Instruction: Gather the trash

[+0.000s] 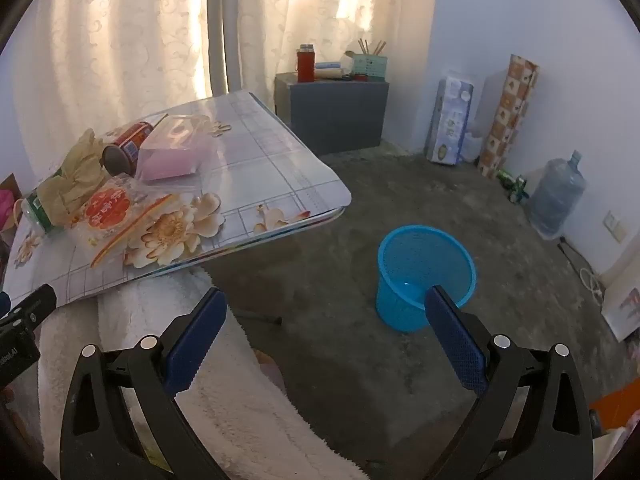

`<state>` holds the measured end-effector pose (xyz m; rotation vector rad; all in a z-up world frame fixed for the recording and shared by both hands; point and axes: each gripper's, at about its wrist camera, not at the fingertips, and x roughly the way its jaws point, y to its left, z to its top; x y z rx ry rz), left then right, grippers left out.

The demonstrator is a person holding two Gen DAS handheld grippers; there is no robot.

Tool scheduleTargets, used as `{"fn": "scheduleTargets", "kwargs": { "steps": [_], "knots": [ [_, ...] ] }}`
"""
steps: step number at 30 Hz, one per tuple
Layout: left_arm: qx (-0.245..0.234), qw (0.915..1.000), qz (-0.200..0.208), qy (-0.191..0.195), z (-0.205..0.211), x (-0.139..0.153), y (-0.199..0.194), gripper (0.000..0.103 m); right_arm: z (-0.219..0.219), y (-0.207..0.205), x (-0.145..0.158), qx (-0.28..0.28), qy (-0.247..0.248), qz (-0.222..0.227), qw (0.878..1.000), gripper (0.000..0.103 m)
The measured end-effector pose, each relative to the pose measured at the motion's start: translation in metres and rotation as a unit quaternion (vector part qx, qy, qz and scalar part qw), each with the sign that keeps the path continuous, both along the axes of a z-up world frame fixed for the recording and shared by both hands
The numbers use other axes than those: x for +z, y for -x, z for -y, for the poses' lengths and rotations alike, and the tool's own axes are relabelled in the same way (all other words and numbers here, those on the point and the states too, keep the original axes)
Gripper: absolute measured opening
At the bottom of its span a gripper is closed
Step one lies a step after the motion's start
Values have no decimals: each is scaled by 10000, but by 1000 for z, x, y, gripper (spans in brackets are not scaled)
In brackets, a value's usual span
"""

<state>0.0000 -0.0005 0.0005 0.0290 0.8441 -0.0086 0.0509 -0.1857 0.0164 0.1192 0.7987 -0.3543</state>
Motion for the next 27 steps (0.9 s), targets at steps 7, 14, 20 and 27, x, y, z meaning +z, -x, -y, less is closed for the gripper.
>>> {"fn": "scheduleTargets", "kwargs": {
  "steps": [7, 14, 20, 27],
  "knots": [
    [-78, 9999, -18, 146, -3, 2, 0, 97, 1, 0, -1, 19, 15, 22, 10000, 95],
    [36, 9999, 18, 122, -11, 4, -4, 97, 4, -4, 1, 12, 46, 20, 10000, 95],
    [109, 9999, 33, 88, -11, 5, -2, 97, 3, -4, 0, 12, 43, 22, 10000, 95],
    [157, 9998, 10, 86, -10, 1, -2, 97, 1, -4, 0, 3, 44, 17, 10000, 95]
  ]
}}
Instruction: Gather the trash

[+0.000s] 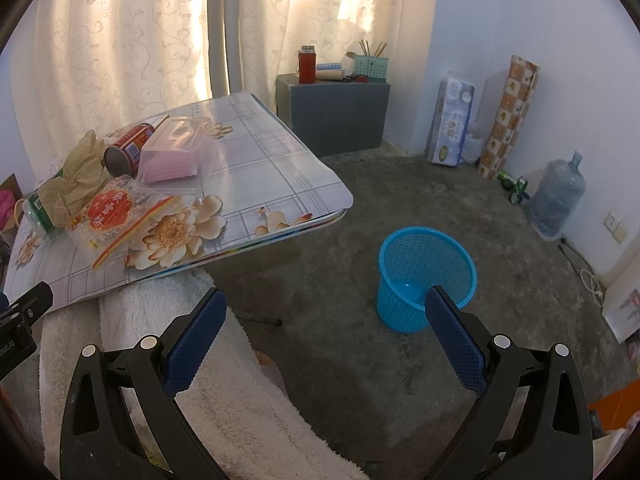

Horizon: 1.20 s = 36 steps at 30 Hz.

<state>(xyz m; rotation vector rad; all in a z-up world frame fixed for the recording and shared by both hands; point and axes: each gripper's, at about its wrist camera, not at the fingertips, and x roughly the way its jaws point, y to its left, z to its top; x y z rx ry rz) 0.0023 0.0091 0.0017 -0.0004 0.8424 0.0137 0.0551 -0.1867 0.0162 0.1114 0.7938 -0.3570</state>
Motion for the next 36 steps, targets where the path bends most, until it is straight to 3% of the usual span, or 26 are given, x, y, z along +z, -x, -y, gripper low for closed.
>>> {"fn": "scheduleTargets", "kwargs": {
  "steps": [36],
  "knots": [
    [99, 9999, -110, -1, -6, -5, 0, 97, -4, 3, 0, 57, 40, -59, 10000, 95]
  ]
}}
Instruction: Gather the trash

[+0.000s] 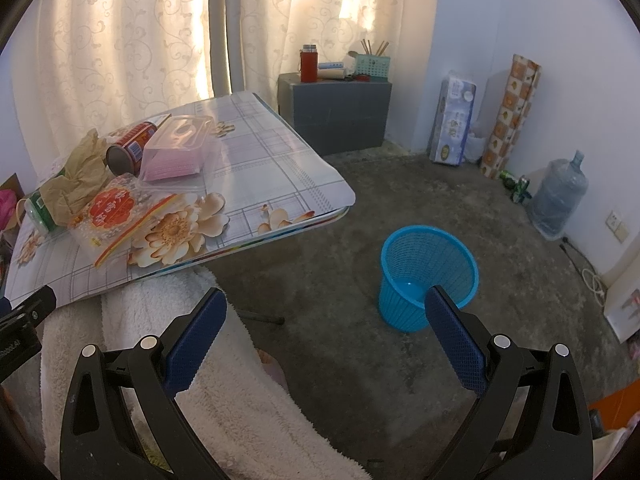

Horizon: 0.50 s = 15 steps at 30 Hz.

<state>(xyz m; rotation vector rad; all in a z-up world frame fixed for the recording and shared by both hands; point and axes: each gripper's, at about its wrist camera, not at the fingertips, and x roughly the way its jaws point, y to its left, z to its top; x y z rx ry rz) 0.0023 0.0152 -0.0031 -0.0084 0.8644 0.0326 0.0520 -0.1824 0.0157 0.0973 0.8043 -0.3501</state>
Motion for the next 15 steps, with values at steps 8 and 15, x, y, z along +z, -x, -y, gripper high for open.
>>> {"fn": "scheduleTargets", "kwargs": {
  "steps": [8, 15],
  "knots": [
    [27, 10000, -30, -5, -2, -2, -1, 97, 2, 0, 1, -57, -53, 39, 10000, 95],
    [35, 10000, -33, -5, -2, -2, -2, 97, 3, 0, 2, -57, -52, 46, 10000, 95]
  ]
}}
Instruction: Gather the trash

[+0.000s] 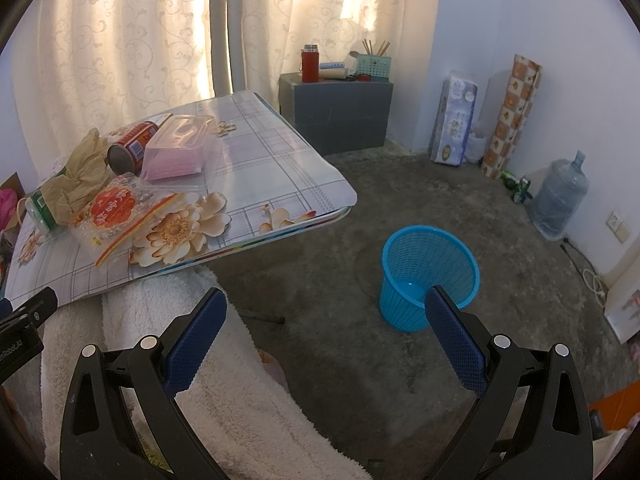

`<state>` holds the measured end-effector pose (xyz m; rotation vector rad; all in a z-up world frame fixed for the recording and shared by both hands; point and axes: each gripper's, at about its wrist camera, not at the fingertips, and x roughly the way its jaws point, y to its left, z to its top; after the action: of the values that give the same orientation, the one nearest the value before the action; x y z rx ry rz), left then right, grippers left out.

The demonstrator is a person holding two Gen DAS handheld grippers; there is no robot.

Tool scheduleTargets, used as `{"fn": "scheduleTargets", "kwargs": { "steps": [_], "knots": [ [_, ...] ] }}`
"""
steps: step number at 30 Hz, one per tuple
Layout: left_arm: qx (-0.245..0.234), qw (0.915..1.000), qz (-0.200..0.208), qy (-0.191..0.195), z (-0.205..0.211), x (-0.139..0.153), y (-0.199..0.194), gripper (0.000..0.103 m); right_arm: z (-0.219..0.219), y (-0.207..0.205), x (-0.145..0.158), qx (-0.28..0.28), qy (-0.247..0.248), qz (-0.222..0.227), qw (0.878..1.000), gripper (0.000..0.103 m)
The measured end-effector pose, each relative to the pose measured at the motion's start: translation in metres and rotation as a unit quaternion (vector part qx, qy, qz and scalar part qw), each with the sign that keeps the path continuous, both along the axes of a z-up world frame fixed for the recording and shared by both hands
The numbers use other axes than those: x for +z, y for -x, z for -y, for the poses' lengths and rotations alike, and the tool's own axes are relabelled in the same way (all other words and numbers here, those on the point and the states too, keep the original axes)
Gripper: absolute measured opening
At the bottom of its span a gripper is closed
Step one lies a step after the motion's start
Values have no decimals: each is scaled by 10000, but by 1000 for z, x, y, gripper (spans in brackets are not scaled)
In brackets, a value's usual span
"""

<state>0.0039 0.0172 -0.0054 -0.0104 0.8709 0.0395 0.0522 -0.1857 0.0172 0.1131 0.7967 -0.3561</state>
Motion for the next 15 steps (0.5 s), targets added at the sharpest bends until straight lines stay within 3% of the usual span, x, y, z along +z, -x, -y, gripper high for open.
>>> {"fn": "scheduleTargets", "kwargs": {
  "steps": [12, 15],
  "knots": [
    [-7, 9999, -100, 104, -9, -5, -11, 97, -6, -16, -1, 225, 31, 38, 9997, 95],
    [-96, 9998, 35, 182, -15, -5, -15, 97, -7, -26, 0, 349, 60, 145, 9993, 95]
  ]
}}
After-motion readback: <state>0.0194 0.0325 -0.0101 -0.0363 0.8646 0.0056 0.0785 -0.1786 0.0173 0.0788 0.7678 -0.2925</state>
